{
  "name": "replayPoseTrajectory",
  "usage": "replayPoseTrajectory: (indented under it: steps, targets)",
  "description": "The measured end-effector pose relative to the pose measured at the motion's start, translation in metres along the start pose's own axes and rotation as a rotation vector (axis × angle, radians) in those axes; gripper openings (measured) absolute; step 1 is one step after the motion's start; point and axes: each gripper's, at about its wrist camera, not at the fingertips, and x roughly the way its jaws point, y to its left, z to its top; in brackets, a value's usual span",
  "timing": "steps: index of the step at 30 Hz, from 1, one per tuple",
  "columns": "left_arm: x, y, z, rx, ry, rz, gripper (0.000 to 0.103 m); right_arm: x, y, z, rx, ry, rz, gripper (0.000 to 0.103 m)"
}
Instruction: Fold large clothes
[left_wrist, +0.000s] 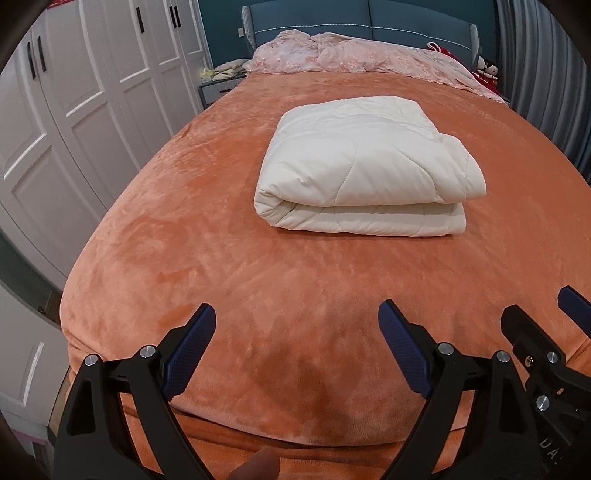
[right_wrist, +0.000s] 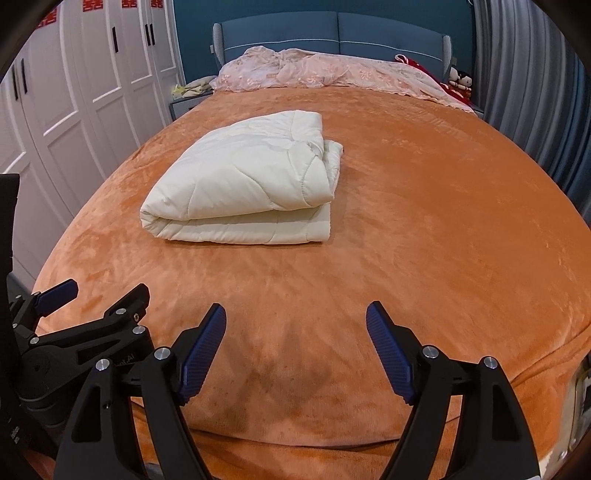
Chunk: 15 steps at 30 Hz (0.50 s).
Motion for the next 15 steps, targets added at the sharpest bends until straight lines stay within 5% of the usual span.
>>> replayPoseTrajectory:
  steps: [15]
  targets:
    - [-0.014, 0.006, -0.009, -0.001, -0.032, 0.033, 0.087, -0.013, 0.006, -0.008, -0.012, -0.025, -0.013, 0.076]
